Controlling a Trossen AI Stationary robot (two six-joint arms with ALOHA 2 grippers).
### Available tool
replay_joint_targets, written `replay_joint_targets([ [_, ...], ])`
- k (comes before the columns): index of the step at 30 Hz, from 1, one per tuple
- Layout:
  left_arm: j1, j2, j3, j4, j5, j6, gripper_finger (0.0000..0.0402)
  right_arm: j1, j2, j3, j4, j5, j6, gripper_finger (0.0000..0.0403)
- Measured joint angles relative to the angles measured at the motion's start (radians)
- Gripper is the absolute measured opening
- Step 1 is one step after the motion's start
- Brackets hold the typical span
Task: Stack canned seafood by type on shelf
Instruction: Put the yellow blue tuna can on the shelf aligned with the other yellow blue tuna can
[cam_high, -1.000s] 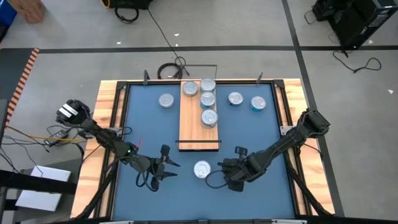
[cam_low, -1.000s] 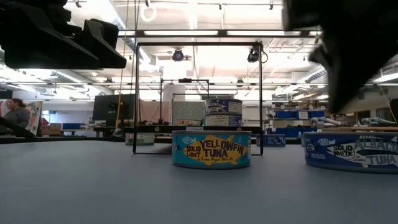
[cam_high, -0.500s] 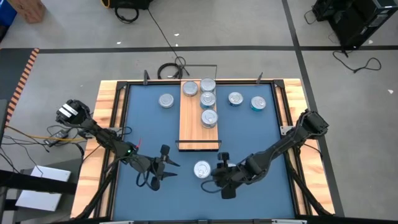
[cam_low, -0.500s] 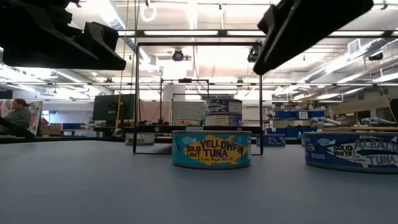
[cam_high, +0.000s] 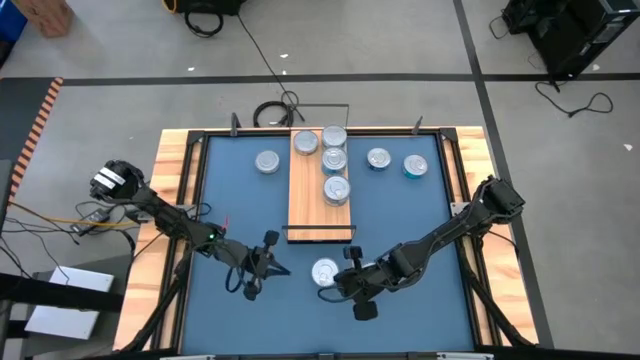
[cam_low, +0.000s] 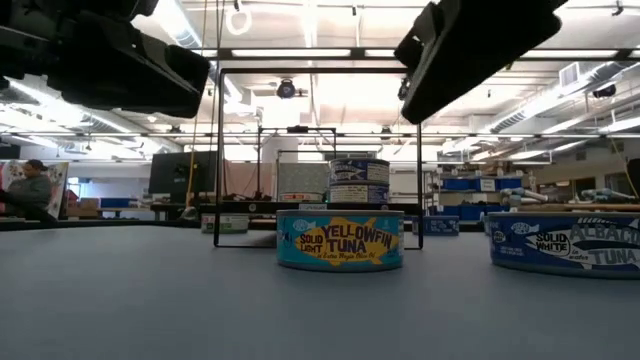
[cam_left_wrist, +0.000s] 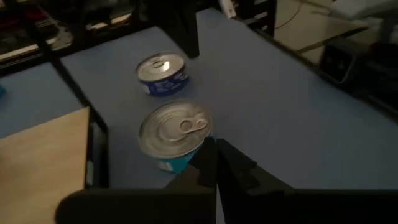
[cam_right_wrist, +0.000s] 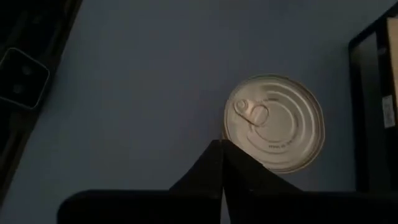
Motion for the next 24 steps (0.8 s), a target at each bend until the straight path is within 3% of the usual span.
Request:
replay_joint_targets([
  [5,0.019,-0.007,-0.025,0.08,0.089,-0.028,0.0003,-0.002,0.023,0.047,-0.012,0.016,-0.046,0.0009],
  [13,0.033,-0.02,-0.097,0.227,0.151,-0.06,0.0001,-0.007,0.077,0.128,-0.125,0.019,-0.081,0.0019],
  [24,0.059,-0.02,-0.122,0.273,0.217,-0.098,0.0001,-0.021,0.283,0.423,-0.43,0.056,-0.22,0.0045],
])
